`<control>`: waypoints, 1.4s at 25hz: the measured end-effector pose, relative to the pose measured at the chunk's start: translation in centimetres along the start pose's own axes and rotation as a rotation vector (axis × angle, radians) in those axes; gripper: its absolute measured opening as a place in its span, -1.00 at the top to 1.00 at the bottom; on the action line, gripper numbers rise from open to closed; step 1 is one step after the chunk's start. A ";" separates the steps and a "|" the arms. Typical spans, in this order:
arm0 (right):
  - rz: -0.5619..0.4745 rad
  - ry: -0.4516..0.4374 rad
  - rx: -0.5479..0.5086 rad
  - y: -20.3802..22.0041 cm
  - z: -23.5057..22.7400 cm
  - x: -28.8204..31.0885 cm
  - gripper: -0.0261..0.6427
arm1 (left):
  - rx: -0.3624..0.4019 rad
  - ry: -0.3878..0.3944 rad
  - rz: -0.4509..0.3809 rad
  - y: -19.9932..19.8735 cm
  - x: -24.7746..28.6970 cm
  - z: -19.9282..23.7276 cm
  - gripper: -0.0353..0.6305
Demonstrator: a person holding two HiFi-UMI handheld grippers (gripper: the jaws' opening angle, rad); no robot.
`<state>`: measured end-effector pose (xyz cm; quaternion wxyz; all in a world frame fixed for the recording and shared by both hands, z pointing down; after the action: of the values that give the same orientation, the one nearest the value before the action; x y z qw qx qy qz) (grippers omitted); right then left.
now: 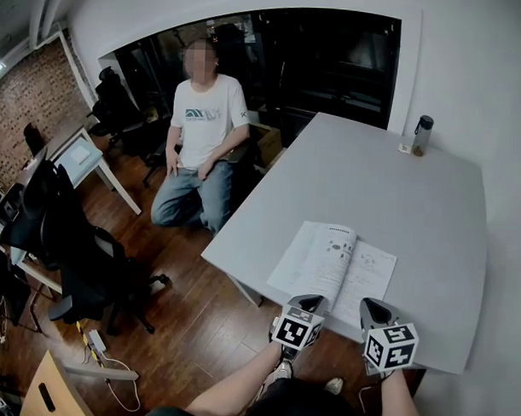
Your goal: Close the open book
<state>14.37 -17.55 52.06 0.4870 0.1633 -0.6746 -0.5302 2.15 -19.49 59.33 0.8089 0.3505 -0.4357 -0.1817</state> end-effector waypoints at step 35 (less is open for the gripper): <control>0.302 -0.118 -0.370 0.0 9.5 14.7 0.61 | -0.035 -0.078 0.029 0.5 -5.4 12.7 0.88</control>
<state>-0.46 -23.11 59.47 0.5421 -0.0624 -0.6101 -0.5744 -11.47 -21.08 61.33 0.7999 0.3226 -0.4686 -0.1910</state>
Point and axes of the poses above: the fingertips, and each gripper's own axes: x forward along the fingers, z to its left, y out of its underside, the point moved 3 cm from there along -x, backward along the fingers, and after that the axes turned 11 degrees about -x, right-handed, at the moved point
